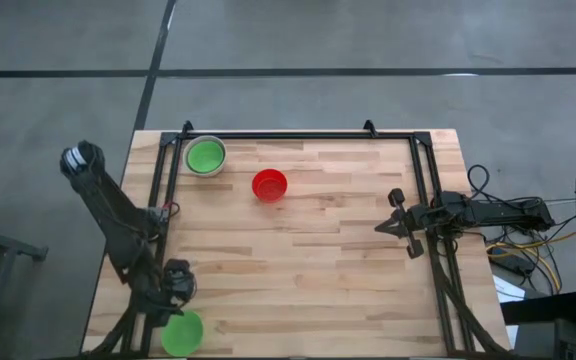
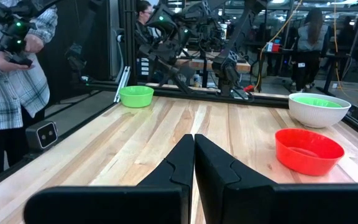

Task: Nest bowls inside each other
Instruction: Stack the green bowl on the stacked bowls

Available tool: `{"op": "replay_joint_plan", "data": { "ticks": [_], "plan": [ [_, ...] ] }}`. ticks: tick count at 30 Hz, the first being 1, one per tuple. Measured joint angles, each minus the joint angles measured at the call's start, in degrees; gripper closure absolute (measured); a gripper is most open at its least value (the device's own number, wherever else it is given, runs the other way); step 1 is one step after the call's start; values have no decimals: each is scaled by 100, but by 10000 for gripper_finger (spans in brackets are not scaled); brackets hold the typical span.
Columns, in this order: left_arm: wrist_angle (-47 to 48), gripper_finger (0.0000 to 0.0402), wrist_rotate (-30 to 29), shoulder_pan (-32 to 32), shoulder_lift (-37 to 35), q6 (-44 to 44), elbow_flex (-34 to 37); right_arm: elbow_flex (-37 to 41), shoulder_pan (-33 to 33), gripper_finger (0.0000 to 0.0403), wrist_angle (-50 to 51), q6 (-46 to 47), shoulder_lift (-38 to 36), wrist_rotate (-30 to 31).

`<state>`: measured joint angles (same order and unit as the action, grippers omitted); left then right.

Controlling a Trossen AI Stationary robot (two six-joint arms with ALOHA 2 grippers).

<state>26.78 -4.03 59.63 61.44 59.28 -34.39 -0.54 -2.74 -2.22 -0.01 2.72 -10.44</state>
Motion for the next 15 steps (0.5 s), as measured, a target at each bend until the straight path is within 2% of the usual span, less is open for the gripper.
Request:
{"op": "replay_joint_plan", "data": {
  "ticks": [15],
  "plan": [
    [-93, 209, -255, 127, 646, 685, -4, -1, 1, 394, 0, 0, 1, -1]
  ]
}}
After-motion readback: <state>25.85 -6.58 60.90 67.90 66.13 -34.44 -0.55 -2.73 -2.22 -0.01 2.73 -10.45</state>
